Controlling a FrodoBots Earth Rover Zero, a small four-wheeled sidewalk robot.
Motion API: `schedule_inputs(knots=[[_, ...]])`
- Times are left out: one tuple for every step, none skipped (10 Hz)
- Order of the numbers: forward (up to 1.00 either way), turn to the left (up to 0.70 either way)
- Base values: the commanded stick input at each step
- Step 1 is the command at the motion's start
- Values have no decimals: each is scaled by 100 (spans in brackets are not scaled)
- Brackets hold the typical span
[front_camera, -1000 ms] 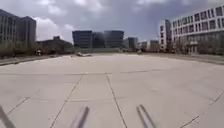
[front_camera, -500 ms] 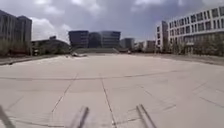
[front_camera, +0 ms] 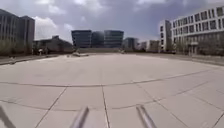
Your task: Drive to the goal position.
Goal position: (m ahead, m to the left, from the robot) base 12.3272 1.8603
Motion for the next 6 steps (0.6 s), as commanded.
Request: schedule_inputs(knots=[[100,4],[100,4],[100,4],[100,4],[100,4],[100,4]])
